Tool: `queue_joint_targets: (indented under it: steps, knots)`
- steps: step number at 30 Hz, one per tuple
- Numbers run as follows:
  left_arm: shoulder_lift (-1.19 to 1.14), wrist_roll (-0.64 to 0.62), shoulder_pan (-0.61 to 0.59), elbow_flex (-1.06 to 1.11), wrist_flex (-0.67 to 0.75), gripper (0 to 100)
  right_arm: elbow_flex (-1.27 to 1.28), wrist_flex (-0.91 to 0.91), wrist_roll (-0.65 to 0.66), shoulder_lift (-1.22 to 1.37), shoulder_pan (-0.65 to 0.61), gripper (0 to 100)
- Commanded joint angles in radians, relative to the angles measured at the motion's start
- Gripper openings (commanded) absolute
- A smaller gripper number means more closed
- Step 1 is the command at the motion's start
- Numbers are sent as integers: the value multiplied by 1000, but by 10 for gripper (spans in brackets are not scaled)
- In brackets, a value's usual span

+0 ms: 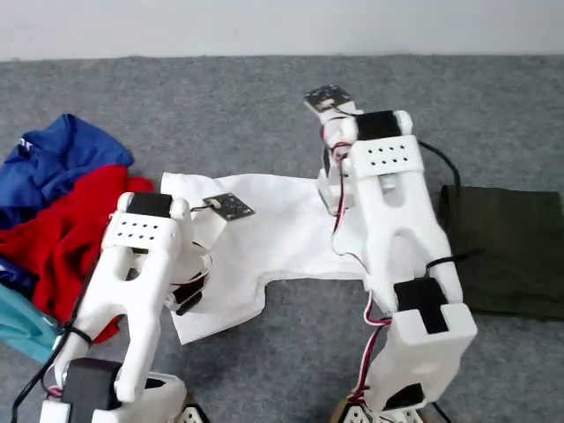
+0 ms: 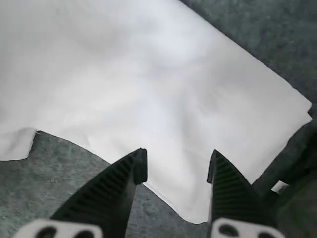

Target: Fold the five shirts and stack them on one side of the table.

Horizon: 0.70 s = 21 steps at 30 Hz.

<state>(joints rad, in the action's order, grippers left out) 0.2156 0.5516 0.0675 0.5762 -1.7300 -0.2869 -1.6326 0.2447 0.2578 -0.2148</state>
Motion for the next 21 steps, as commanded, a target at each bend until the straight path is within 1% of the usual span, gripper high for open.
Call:
queue_joint_targets:
  steps: [1, 4, 5, 8, 13, 16, 19, 21]
  knots:
    - [0, 15, -66, -4, -25, 13, -37, -7, -11, -56, 53, 204]
    - [0, 23, -153, -2, -25, 13, -37, -7, -11, -56, 91, 204]
    - [0, 43, -176, -1, -26, 13, -37, -7, -11, -56, 99, 204]
    - [3, 89, -210, 19, -26, 13, -37, -8, -11, -56, 105, 204]
    - [94, 155, -164, 111, -26, 13, -37, -7, -11, -56, 94, 204]
    - [169, 198, -124, 128, -26, 13, -35, -7, -11, -54, 88, 204]
    - [213, 212, -74, 153, -23, 13, -35, -5, -11, -54, 81, 204]
    - [216, 212, -64, 154, -23, 13, -35, -2, -6, -54, 85, 205]
